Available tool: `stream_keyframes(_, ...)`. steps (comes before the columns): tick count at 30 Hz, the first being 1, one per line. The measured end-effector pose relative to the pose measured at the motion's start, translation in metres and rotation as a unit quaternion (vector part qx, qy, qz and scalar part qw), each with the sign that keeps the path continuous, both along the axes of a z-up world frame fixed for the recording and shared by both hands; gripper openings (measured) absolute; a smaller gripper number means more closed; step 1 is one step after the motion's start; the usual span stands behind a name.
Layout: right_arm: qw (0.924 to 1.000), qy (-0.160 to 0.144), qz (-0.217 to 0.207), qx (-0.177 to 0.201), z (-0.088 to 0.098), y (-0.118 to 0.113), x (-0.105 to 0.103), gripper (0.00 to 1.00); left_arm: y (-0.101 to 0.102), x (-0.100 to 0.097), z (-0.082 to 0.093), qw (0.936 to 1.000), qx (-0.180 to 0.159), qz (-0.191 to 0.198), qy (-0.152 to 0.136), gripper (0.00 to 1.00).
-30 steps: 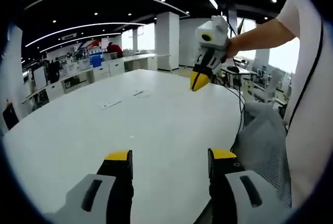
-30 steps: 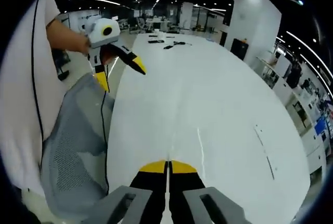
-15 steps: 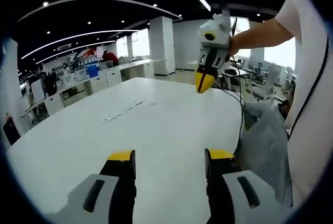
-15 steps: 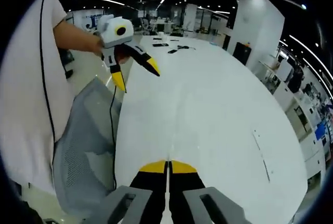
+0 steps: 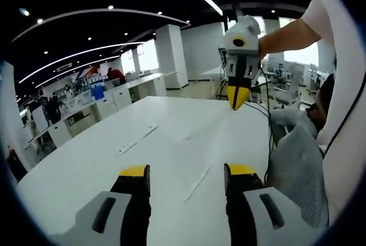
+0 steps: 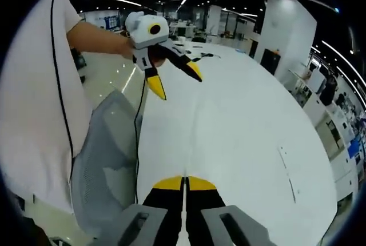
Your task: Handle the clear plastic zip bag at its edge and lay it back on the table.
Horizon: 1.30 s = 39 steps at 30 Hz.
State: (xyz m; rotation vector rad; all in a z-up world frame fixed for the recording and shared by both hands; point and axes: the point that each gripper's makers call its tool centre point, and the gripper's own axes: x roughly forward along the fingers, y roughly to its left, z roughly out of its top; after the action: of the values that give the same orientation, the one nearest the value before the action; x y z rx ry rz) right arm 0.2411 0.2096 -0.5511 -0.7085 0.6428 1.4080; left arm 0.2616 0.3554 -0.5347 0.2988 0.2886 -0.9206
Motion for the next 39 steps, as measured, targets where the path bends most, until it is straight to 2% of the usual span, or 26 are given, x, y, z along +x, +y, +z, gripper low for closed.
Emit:
stream_keyframes(6, 1.0000, -0.003, 0.006, 0.001, 0.006, 0.000, -0.004, 0.00, -0.012, 0.001, 0.007, 0.9996, 0.011, -0.024, -0.010, 0.40)
stream_keyframes(10, 0.9999, -0.007, 0.010, 0.000, 0.009, 0.000, -0.006, 0.00, -0.014, 0.003, 0.008, 0.9992, 0.009, -0.037, -0.007, 0.33)
stream_keyframes(17, 0.9998, -0.014, 0.016, 0.001, 0.013, -0.002, -0.008, 0.00, -0.014, 0.002, 0.012, 0.9978, 0.027, -0.056, -0.021, 0.24)
stream_keyframes(23, 0.9996, -0.018, 0.022, 0.000, 0.016, -0.001, -0.013, 0.00, -0.013, 0.002, 0.010, 0.9950, 0.060, -0.074, -0.031, 0.18)
stream_keyframes(28, 0.9993, -0.025, 0.027, -0.006, 0.016, -0.002, -0.014, 0.00, -0.015, 0.001, 0.010, 0.9908, 0.090, -0.090, -0.046, 0.15)
stream_keyframes(31, 0.9991, -0.029, 0.031, -0.008, 0.017, -0.001, -0.015, 0.00, -0.016, 0.001, 0.004, 0.9860, 0.120, -0.104, -0.052, 0.14)
stream_keyframes(37, 0.9987, -0.034, 0.037, -0.011, 0.020, 0.000, -0.018, 0.00, -0.022, -0.004, 0.002, 0.9805, 0.140, -0.126, -0.057, 0.09)
stream_keyframes(39, 0.9986, -0.034, 0.039, -0.012, 0.021, 0.001, -0.019, 0.00, -0.022, -0.004, 0.000, 0.9771, 0.157, -0.128, -0.064, 0.09)
